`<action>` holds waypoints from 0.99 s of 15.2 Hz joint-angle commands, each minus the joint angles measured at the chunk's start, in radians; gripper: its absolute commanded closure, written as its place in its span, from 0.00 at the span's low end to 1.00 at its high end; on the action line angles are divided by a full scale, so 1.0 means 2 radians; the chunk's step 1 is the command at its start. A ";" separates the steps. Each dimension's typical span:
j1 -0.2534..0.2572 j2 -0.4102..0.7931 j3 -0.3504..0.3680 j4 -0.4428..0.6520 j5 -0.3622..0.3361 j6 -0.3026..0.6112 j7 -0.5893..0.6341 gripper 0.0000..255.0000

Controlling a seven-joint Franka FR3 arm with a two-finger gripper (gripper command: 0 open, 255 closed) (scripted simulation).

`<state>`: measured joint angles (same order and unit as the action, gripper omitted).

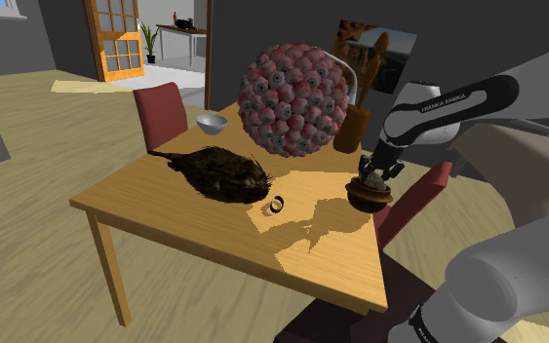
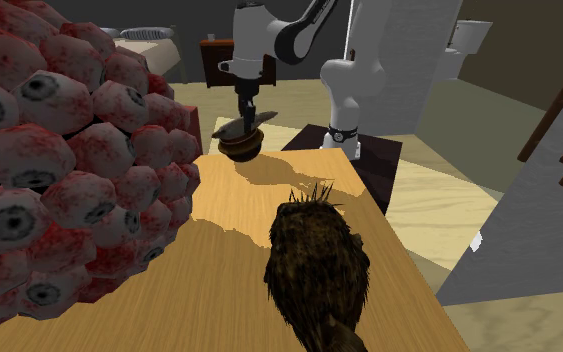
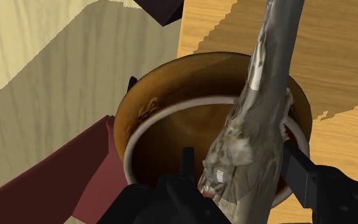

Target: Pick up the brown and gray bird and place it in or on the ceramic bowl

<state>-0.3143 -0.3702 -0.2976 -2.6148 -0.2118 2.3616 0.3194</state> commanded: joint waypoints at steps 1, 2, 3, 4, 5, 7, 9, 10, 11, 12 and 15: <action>0.000 0.002 0.000 -0.001 0.000 -0.001 0.000 1.00; 0.000 0.002 0.000 -0.001 0.000 -0.001 0.000 1.00; 0.000 0.002 0.000 -0.001 0.000 -0.001 0.000 1.00; 0.000 0.003 0.000 -0.001 0.000 0.000 0.000 0.00; 0.000 0.002 0.000 -0.002 0.000 0.000 0.000 0.00; 0.000 0.002 0.000 -0.003 0.000 0.000 0.000 0.00; 0.000 0.002 0.000 -0.001 0.000 -0.001 0.000 0.00; 0.000 -0.011 0.003 0.006 0.000 -0.021 0.001 0.00; 0.000 -0.024 0.006 0.013 0.001 -0.041 0.001 0.00; 0.000 -0.035 0.009 0.022 0.001 -0.061 0.002 0.00; 0.000 -0.043 0.012 0.029 0.002 -0.077 0.002 0.00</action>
<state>-0.3155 -0.4530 -0.2768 -2.5606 -0.2083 2.2172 0.3218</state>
